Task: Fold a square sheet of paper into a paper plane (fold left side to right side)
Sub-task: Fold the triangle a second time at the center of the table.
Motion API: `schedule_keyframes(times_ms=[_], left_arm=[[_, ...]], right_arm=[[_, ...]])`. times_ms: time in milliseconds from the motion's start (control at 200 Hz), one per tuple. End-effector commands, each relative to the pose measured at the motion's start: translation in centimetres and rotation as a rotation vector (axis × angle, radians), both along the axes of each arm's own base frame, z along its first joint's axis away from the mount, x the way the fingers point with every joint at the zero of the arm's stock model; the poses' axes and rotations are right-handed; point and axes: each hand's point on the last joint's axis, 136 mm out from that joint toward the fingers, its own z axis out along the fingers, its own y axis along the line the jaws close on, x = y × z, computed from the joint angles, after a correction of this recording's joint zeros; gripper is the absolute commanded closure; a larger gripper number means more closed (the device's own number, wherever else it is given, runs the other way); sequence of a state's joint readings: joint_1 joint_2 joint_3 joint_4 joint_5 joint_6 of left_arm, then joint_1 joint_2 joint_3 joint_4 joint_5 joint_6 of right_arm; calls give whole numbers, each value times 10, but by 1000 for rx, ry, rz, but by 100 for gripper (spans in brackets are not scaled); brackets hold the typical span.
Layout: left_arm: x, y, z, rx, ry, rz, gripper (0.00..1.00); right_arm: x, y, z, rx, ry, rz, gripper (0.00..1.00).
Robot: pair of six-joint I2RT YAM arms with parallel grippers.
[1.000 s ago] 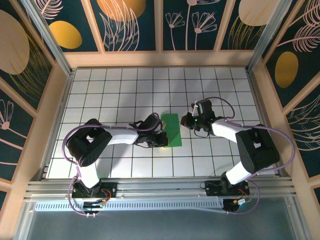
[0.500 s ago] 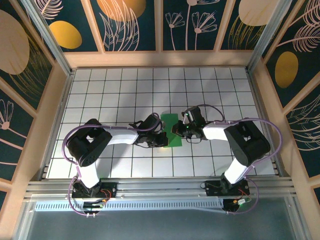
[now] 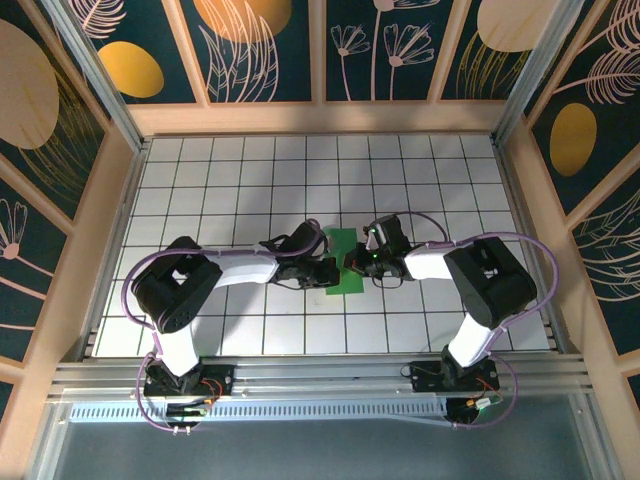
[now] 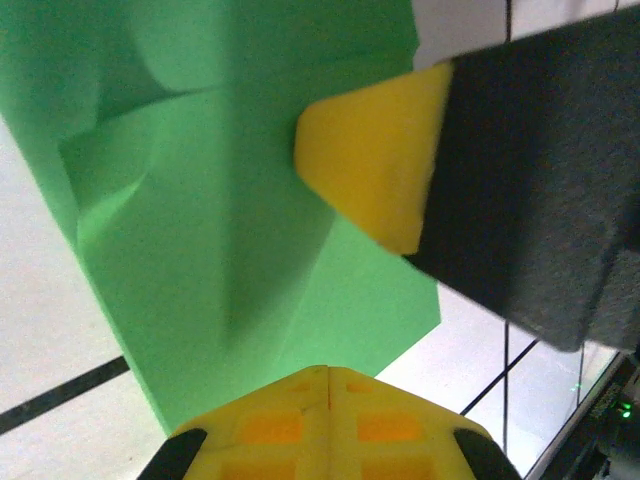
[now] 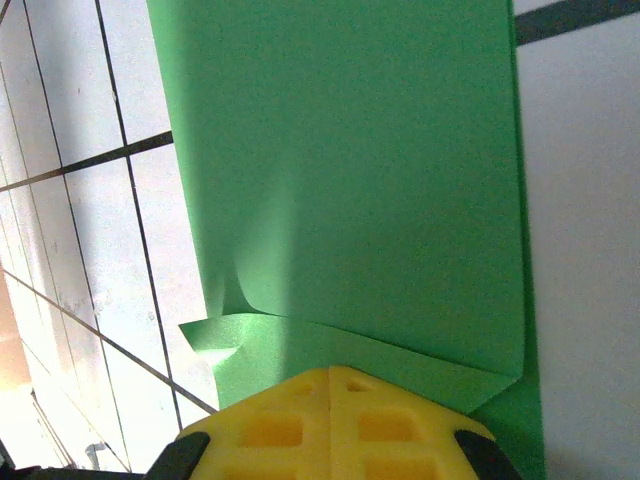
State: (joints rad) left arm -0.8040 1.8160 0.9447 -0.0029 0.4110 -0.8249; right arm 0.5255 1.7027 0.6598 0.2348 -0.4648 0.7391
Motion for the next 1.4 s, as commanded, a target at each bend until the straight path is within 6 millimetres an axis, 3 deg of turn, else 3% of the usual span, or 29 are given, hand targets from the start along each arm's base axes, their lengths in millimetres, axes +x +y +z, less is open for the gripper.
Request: schedule_keyframes(times_ms=[0, 260, 295, 631, 1396], left_arm=[[7, -1, 3, -17, 14, 18, 100], [10, -5, -5, -30, 18, 9, 100], [17, -13, 4, -51, 1, 6, 100], [24, -19, -2, -47, -7, -6, 100], [2, 12, -37, 98, 52, -23, 100]], right_arm=[[-24, -18, -32, -92, 109, -9, 100], [-23, -18, -32, -93, 110, -9, 100], [-24, -18, -32, -94, 111, -7, 100], [-24, -19, -33, -103, 114, -5, 100], [-26, -23, -40, -138, 133, -6, 100]])
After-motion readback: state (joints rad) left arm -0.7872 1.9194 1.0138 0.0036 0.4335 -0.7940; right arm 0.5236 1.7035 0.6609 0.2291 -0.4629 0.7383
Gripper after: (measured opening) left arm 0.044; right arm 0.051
